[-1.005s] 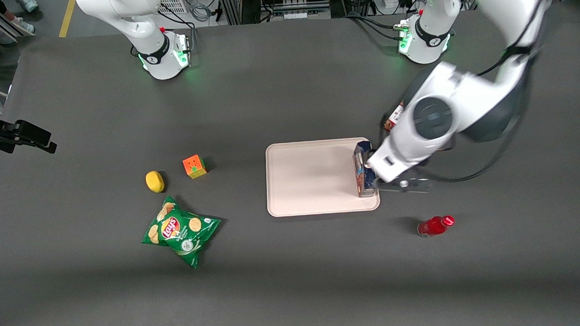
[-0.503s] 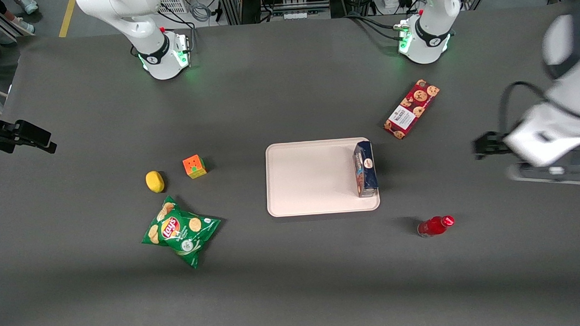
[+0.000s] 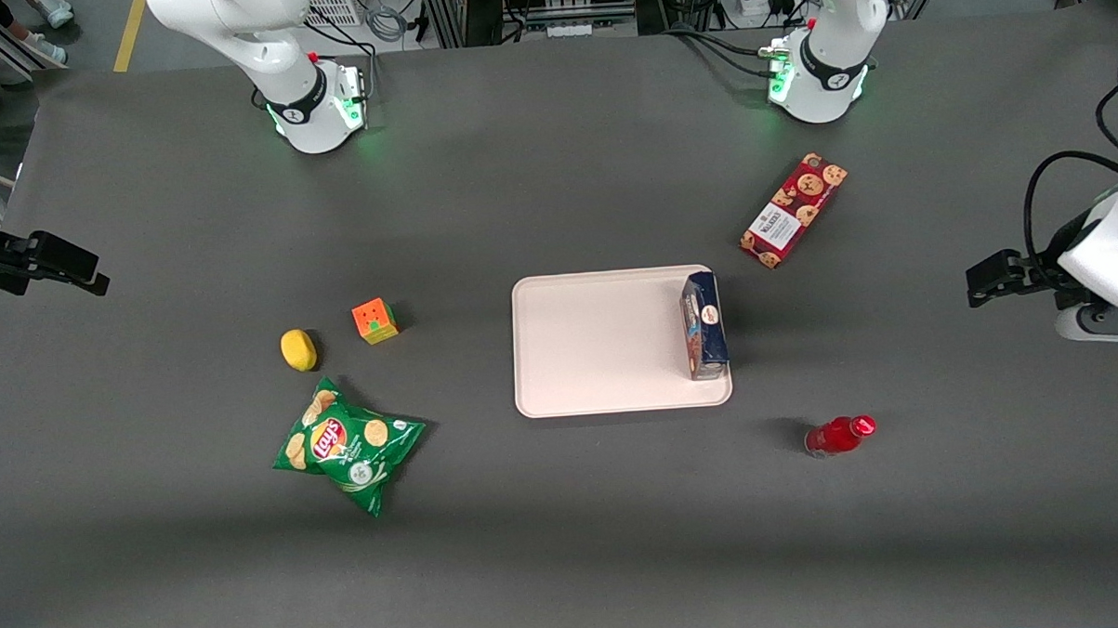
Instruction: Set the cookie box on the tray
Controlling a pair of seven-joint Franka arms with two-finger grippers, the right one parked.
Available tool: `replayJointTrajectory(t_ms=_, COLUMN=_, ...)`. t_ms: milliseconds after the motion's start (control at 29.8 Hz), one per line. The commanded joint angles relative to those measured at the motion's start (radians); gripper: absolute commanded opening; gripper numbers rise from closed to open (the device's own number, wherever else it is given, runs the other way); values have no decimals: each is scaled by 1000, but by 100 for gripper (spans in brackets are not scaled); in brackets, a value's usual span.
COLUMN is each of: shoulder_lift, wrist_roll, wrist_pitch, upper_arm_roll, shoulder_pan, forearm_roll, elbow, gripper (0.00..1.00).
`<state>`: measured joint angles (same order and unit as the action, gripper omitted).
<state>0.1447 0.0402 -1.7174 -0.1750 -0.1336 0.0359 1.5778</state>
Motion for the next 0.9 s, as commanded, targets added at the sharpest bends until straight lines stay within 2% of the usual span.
replayJointTrajectory(t_ms=0, shoulder_lift=-57, wrist_roll=7, wrist_pitch=-44, upper_arm_roll=20, shoulder_pan=14, forearm_roll=-19, elbow=88, gripper=100)
replayJointTrajectory(t_ms=871, shoulder_lift=-71, wrist_roll=7, wrist_pitch=-18, upper_arm_roll=42, shoulder_pan=69, forearm_roll=-18, elbow=82, gripper=100)
